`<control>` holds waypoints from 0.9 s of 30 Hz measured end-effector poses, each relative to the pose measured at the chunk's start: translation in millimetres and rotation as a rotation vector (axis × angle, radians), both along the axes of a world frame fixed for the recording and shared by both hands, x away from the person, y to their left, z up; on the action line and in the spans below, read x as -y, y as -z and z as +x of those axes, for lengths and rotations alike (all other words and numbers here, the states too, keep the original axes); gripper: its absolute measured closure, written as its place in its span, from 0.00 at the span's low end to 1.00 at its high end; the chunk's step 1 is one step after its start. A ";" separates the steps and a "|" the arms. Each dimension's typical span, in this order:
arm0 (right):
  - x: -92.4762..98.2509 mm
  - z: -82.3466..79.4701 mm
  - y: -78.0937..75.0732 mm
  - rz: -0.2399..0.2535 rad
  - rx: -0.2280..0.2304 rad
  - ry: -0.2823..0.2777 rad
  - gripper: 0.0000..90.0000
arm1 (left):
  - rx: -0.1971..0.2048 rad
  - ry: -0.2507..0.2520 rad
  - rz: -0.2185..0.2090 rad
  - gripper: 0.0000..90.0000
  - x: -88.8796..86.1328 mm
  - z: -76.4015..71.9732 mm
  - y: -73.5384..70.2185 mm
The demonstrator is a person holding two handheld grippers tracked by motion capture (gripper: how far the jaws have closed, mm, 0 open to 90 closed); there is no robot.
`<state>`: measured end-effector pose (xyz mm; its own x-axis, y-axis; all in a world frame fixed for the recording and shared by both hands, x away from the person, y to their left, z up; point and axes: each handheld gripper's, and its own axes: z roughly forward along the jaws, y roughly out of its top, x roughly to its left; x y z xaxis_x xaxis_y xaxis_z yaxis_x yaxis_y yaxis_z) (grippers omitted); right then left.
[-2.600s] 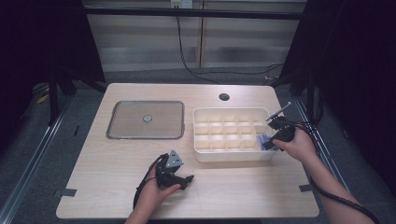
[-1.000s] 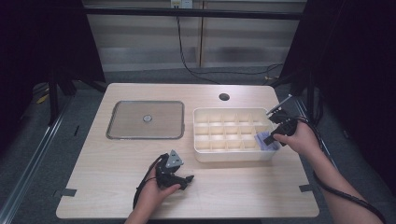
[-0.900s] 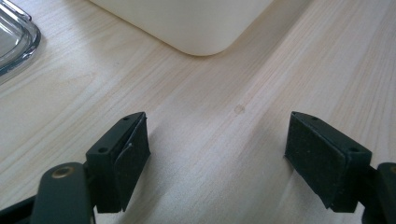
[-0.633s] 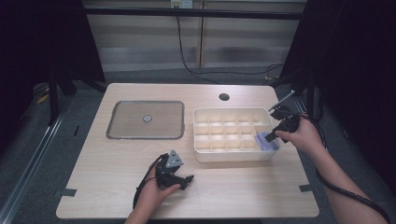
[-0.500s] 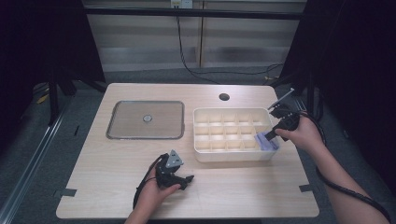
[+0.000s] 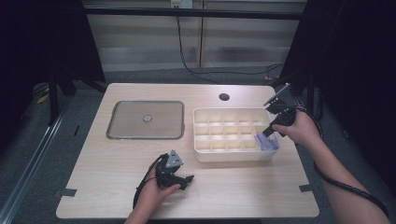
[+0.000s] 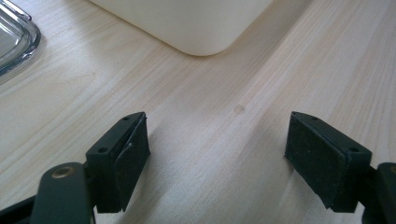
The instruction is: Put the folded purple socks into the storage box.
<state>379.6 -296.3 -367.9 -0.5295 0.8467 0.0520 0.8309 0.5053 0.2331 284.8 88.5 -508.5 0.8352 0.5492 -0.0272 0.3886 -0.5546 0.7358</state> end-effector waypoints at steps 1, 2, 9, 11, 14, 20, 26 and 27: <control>-0.5 0.0 -0.4 0.001 -0.001 -0.004 0.79 | 0.002 0.000 -0.002 0.24 0.1 0.0 0.2; -1.1 0.1 -0.6 -0.002 -0.002 -0.007 0.81 | 0.002 0.001 -0.001 0.24 -0.1 0.1 0.1; -2.6 3.7 -1.3 -0.017 -0.023 -0.026 1.00 | 0.002 -0.001 -0.003 0.24 0.1 0.0 0.2; -2.6 5.0 -0.7 -0.023 -0.021 -0.022 1.00 | 0.002 0.000 -0.002 0.24 0.1 0.0 0.2; -2.5 6.7 1.8 -0.029 -0.023 -0.021 1.00 | 0.002 0.000 -0.003 0.24 0.1 0.0 0.2; -1.2 8.5 10.6 -0.024 -0.026 -0.023 1.00 | -0.001 -0.001 -0.003 0.24 0.2 -0.1 0.2; -1.6 10.4 20.3 -0.016 -0.025 -0.024 1.00 | -0.002 -0.002 -0.004 0.24 0.2 -0.2 0.3; -2.3 10.3 22.2 -0.016 -0.025 -0.020 1.00 | -0.001 0.001 0.000 0.24 -0.1 -0.1 0.1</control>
